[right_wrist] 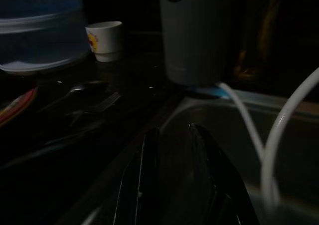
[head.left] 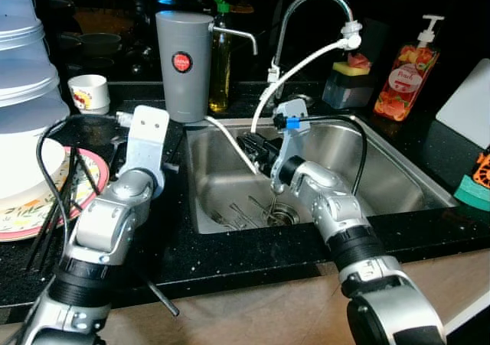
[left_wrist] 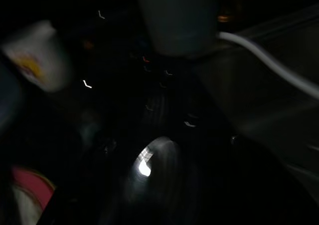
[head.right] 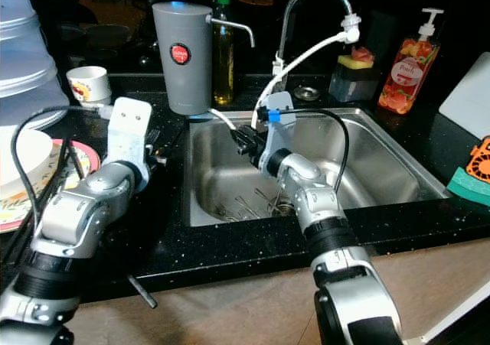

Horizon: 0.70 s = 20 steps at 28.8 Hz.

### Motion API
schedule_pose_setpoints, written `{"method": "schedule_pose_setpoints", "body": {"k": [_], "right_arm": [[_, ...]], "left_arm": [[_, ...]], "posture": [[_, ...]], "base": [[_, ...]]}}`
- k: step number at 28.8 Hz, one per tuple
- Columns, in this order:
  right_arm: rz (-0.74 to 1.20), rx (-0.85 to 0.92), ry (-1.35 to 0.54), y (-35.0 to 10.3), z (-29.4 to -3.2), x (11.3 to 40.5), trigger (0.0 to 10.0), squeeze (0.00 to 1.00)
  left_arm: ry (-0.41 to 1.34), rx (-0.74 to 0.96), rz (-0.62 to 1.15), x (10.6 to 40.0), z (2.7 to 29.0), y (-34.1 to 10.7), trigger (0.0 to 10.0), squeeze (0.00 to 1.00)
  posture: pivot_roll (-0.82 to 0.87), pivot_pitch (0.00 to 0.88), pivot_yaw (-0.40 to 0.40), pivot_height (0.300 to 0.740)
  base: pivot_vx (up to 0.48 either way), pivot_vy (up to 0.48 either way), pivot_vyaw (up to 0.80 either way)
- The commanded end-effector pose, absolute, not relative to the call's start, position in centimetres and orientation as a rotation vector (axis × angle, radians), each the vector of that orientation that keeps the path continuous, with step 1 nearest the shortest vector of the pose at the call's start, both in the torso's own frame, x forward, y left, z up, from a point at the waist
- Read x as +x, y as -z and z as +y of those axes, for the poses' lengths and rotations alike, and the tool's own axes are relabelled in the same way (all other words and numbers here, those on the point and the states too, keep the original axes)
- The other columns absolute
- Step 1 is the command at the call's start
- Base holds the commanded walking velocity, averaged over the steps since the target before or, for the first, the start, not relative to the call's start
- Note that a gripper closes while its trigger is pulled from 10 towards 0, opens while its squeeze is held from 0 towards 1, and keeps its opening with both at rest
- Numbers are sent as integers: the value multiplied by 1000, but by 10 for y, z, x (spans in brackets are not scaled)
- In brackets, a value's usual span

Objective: Kitchen organization

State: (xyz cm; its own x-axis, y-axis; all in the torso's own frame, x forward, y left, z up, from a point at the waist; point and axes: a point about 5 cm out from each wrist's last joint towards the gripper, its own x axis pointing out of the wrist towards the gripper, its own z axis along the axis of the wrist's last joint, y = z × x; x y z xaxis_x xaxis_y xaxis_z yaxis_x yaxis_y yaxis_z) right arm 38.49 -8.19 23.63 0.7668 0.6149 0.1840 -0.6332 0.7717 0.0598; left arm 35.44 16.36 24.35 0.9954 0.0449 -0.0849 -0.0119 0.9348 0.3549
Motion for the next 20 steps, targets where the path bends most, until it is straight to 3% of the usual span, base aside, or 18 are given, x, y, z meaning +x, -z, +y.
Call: {"method": "schedule_pose_setpoints", "body": {"k": [1, 2, 3, 20], "right_arm": [[-133, 134, -680, -231, -79, 382, 10000, 0], [-128, 138, -685, -230, -78, 380, 10000, 0], [-126, 134, -688, -229, -76, 379, 10000, 0], [-149, 51, -721, -233, -68, 365, 10000, 0]], "left_arm": [[-50, 446, 87, 358, 165, -240, 10000, 1000], [-69, 484, 59, 362, 168, -240, 10000, 1000], [-80, 483, 69, 365, 170, -236, 10000, 0], [38, 354, 73, 389, 176, -224, 10000, 0]], "posture": [[-31, 57, -56, 740], [-29, 58, -57, 740], [-29, 60, -57, 740], [-39, 75, -46, 740]], "base": [[0, 0, 0], [0, 0, 0], [0, 0, 0], [0, 0, 0]]}}
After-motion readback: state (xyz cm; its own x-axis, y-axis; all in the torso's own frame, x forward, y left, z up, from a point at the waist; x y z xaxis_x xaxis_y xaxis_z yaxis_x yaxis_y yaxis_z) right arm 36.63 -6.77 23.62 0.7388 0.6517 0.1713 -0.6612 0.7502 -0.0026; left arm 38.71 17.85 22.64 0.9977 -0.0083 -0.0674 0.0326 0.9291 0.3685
